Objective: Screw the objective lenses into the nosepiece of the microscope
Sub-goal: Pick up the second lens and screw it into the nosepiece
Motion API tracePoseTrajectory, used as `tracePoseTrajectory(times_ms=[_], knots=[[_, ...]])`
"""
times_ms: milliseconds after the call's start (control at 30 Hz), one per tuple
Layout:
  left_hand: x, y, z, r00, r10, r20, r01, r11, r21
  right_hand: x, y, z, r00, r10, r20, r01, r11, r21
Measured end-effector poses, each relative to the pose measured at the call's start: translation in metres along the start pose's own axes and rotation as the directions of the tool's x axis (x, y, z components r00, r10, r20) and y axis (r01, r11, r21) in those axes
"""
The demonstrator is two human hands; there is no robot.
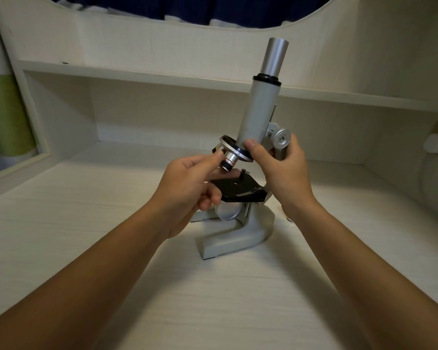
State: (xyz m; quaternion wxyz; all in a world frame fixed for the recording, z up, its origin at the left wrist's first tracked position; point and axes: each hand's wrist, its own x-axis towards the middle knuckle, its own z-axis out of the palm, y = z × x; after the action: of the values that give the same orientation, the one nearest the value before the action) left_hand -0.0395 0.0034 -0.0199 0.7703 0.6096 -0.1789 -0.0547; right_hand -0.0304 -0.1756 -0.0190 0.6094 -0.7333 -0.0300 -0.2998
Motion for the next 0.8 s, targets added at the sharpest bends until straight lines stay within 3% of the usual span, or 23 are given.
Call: tracePoseTrajectory(times_ms=[800], knots=[[-0.0016, 0.0001, -0.0018, 0.999, 0.033, -0.011, -0.032, 0.999, 0.011, -0.0013, -0.0011, -0.0010, 1.000, -0.003, 0.005, 0.003, 1.000, -0.010]])
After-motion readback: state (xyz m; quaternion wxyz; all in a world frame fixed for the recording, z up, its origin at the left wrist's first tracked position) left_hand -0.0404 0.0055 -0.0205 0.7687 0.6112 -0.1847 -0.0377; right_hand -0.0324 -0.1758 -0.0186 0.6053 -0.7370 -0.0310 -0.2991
